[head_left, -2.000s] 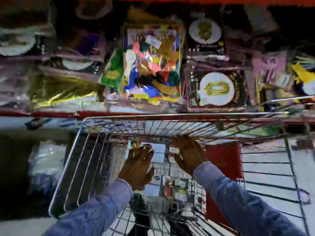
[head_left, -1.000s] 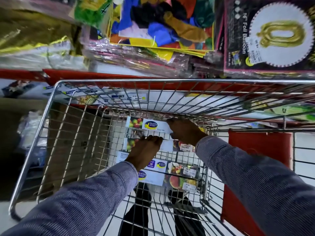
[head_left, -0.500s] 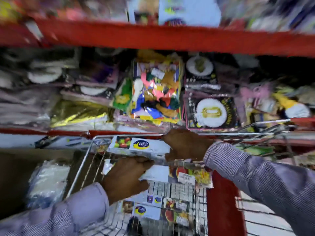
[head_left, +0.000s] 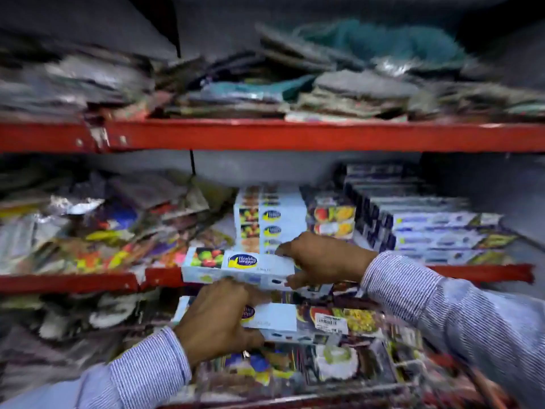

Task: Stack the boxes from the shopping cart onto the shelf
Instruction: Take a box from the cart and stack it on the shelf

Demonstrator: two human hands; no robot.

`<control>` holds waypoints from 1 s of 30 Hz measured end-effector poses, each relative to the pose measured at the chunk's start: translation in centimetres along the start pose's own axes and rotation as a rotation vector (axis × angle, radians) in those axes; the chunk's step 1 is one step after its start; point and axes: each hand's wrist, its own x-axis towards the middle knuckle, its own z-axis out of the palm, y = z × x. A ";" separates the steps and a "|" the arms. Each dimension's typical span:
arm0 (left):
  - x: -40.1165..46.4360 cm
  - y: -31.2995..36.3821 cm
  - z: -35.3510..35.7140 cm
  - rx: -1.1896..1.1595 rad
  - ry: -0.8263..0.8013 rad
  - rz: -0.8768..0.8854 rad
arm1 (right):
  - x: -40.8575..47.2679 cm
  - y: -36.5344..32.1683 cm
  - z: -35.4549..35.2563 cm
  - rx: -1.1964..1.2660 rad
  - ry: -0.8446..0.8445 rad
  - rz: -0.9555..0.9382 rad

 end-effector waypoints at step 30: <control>12.0 -0.2 -1.0 -0.030 -0.058 -0.098 | 9.1 12.4 3.5 0.047 0.103 0.264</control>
